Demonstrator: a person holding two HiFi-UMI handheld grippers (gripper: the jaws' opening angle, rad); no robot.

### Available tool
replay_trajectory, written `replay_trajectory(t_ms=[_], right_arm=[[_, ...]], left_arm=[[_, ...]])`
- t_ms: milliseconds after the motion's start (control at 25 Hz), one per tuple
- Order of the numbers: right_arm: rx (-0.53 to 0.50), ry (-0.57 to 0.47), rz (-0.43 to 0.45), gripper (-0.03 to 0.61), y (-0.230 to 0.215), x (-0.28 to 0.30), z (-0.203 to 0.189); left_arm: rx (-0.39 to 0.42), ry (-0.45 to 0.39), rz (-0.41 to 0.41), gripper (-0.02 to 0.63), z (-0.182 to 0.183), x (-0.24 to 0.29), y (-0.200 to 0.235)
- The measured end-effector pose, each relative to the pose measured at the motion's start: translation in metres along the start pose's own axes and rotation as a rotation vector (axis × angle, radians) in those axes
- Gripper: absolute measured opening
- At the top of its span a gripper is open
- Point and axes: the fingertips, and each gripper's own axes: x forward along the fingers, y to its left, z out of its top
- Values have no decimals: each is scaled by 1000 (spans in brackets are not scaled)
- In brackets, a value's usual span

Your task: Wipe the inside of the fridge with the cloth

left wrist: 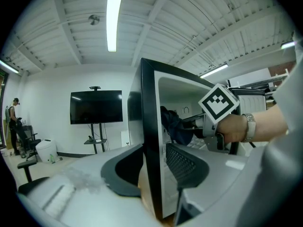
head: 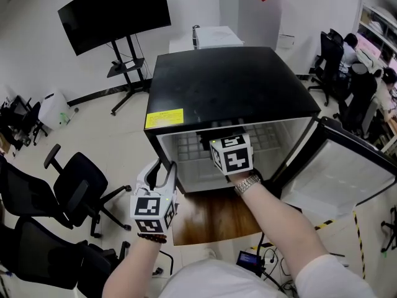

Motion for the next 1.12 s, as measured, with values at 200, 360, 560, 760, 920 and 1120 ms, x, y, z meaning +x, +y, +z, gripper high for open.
replay_trajectory(t_ms=[200, 360, 560, 760, 920, 1120], right_arm=[[-7, 16, 110, 94, 45, 15, -1], [-3, 68, 138, 94, 61, 30, -12], [8, 160, 133, 94, 72, 47, -26], [20, 236, 127, 94, 76, 57, -33], [19, 315, 120, 94, 78, 59, -43], [-98, 347, 40, 94, 68, 60, -50]], left_arm=[[6, -2, -14, 144, 0, 0, 0], [11, -6, -21, 144, 1, -1, -1], [16, -10, -28, 144, 1, -2, -1], [19, -16, -27, 144, 0, -2, -1], [16, -17, -25, 144, -1, -1, 0], [21, -20, -27, 143, 0, -1, -1]])
